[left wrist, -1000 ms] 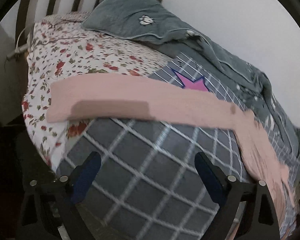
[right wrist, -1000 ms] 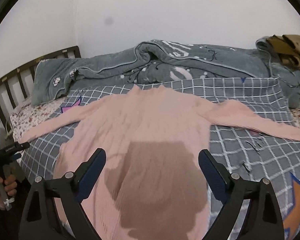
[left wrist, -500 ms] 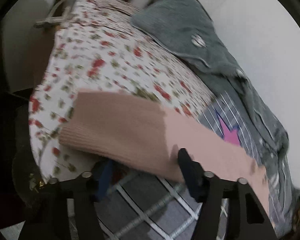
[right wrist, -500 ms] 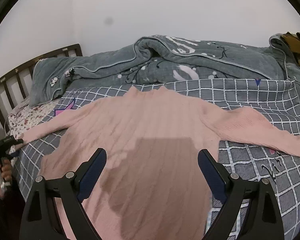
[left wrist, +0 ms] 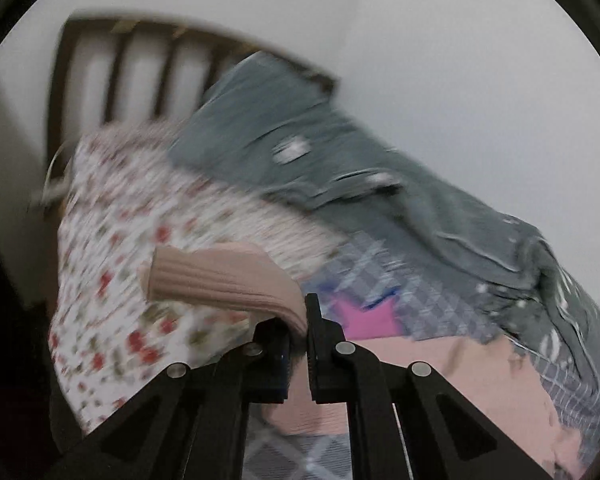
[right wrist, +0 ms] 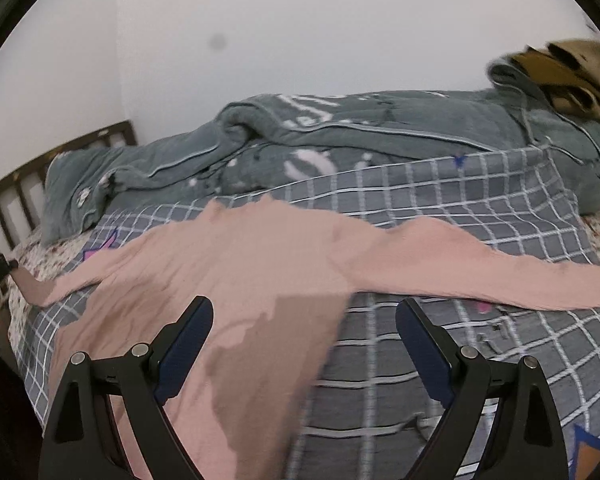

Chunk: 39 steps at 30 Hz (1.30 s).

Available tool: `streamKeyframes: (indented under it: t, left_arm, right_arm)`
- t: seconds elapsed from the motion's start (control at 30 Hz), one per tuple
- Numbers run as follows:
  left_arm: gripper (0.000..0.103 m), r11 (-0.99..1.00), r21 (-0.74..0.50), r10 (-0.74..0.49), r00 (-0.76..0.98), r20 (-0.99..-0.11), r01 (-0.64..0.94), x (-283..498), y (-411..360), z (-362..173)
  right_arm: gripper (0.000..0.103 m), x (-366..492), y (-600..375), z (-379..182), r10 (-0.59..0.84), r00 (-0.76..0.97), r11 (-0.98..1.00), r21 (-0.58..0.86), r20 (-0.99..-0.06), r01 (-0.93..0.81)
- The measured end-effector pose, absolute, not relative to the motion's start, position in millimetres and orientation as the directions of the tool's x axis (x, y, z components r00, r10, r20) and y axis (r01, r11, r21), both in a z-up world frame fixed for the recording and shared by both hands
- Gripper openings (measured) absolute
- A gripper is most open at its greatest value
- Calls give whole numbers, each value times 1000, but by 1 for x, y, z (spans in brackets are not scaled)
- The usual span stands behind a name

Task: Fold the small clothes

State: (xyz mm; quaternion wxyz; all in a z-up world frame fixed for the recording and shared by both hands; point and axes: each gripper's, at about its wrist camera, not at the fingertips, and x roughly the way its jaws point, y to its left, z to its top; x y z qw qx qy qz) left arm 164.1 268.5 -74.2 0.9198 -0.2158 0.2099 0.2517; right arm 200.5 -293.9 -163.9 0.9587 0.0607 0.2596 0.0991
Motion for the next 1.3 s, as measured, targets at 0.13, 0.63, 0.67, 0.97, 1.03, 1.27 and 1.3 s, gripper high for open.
streamKeyframes:
  t: [0.13,0.63,0.67,0.97,1.03,1.27,1.3]
  left_arm:
    - [7,870,-238,294,842,-452,-431,202,197,-41]
    - [7,999,-14,-46,796,-603,46,319,-120,-110]
    - [7,998,-4,-51,775,-630,62,322,-132,-124]
    - [44,986,-10,-124,699,-704,166,316,-151,-147]
    - [84,990,-23,-122,745,-656,142,306,-130,-137]
    - [89,999,11,42,779,-625,-45,302,-31,-129]
    - [89,997,-1,63,777,-627,-81,300,-11,-132]
  right_arm:
    - [92,200,-319,-156,208,863,972,199,-461,-128]
    - [91,213,-400,-153,200,880,918,397,-430,-15]
    - [91,214,-400,-154,202,879,917,400,-432,-14]
    - [91,222,-384,-156,198,871,945,323,-450,-48]
    - [91,222,-381,-157,200,869,947,318,-453,-52]
    - [91,224,-378,-164,201,858,946,322,-472,-44]
    - [91,224,-378,-165,201,857,946,322,-474,-43]
